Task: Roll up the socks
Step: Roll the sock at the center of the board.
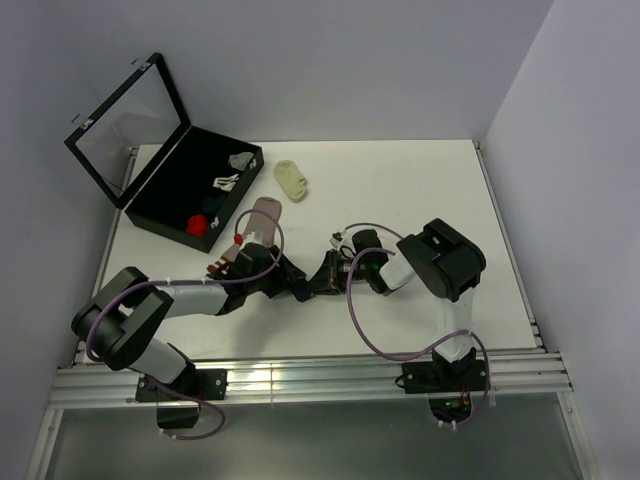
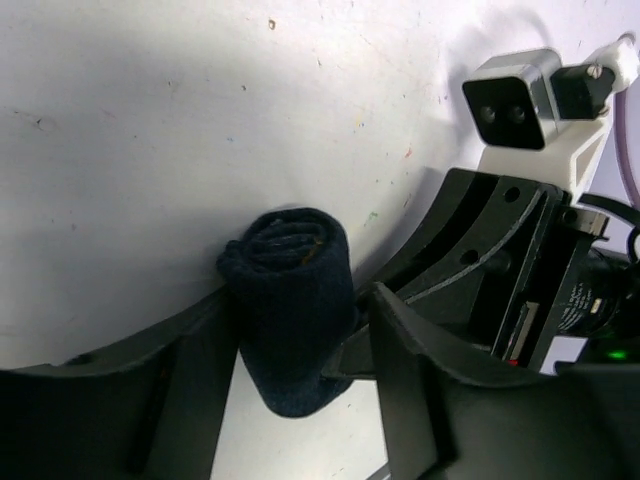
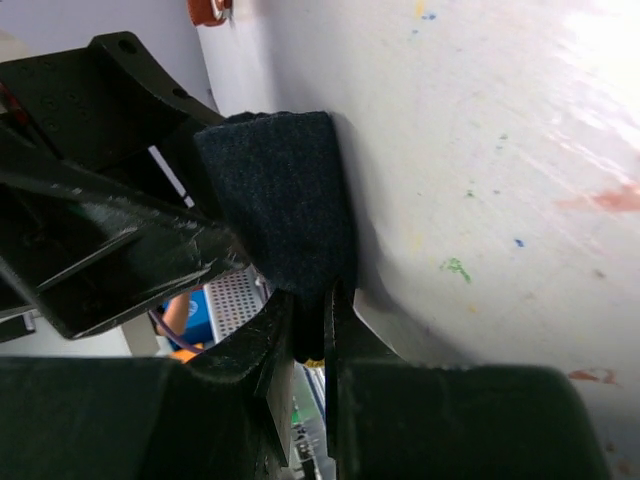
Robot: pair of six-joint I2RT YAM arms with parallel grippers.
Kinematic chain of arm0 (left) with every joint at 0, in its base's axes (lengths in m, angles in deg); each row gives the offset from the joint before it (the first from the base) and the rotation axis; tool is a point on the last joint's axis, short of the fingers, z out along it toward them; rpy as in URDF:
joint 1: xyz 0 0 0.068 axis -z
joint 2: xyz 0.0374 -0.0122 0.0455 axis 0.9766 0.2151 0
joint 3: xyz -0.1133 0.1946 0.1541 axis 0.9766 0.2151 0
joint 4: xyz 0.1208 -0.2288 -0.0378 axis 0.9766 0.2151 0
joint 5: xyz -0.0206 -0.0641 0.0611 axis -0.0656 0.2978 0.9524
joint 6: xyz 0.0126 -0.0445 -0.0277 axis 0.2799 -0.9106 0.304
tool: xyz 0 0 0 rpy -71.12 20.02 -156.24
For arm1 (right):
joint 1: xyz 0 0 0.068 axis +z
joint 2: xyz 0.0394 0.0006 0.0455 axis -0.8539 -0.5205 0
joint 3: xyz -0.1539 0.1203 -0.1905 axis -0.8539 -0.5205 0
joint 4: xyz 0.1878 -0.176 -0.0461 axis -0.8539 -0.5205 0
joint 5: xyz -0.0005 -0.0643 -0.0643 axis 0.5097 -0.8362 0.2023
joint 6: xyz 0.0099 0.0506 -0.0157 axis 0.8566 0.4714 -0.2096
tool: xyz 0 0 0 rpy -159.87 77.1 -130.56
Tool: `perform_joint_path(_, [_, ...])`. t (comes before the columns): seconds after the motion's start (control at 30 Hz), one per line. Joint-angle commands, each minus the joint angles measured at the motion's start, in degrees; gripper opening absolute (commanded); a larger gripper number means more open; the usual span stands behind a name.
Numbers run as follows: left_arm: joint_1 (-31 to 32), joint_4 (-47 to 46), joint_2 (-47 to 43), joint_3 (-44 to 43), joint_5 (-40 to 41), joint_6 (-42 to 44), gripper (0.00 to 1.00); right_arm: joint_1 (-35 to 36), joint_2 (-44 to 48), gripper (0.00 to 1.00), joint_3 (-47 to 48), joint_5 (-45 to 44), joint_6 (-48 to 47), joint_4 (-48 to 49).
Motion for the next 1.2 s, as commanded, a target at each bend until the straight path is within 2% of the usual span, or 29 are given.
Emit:
perform_joint_path(0.0, [1.21,4.23,4.02,0.15,-0.02,0.25,0.57,0.27,-2.87,0.02,-1.71,-1.16,1.93,0.09])
perform_joint_path(0.1, [1.21,4.85,5.34,-0.03,-0.11,-0.1,0.47,0.18,-3.14,0.07,-1.63,-1.42,1.85,0.1])
perform_joint_path(0.13, [1.3,5.29,5.95,-0.2,0.33,-0.1,0.4,0.18,-2.96,0.08,-1.54,-1.68,1.15,-0.86])
perform_joint_path(0.17, [1.3,6.07,6.05,-0.73,0.59,-0.19,0.37,0.18,-2.79,0.1,-1.1,-2.12,0.62,-1.57])
perform_joint_path(0.27, [1.47,10.03,6.75,-2.39,1.56,0.07,0.31,0.18,-1.47,0.21,-0.75,-2.82,-1.58,-4.29])
perform_joint_path(0.3, [1.39,10.99,6.84,-2.84,1.56,0.25,0.3,0.18,-0.86,0.27,-0.49,-3.78,-2.45,-5.52])
perform_joint_path(0.4, [1.56,15.74,7.19,-4.86,5.07,0.6,0.28,0.09,2.74,0.37,0.22,-6.07,-7.11,-12.01])
perform_joint_path(0.5, [1.74,21.88,7.8,-7.32,6.83,1.56,0.27,0.18,8.71,0.42,1.36,-11.59,-14.3,-22.19])
perform_joint_path(0.8, [5.86,36.48,13.76,-19.97,13.77,4.99,0.3,0.18,24.17,0.43,1.1,-28.47,-23.37,-38.46])
perform_joint_path(0.9, [7.8,41.14,17.19,-24.8,15.44,5.52,0.34,0.18,29.71,0.43,0.31,-34.01,-24.96,-41.64])
perform_joint_path(0.93, [8.5,42.45,17.99,-26.99,15.8,5.61,0.39,0.09,31.13,0.43,-0.04,-36.03,-25.31,-42.35])
perform_joint_path(1.03, [9.38,46.15,21.16,-30.34,16.5,5.96,0.46,0.09,35.79,0.44,-1.01,-38.42,-26.28,-44.11])
perform_joint_path(1.17, [9.56,49.05,24.49,-32.63,16.33,6.05,0.5,-0.61,40.97,0.44,-2.41,-40.7,-26.63,-44.64])
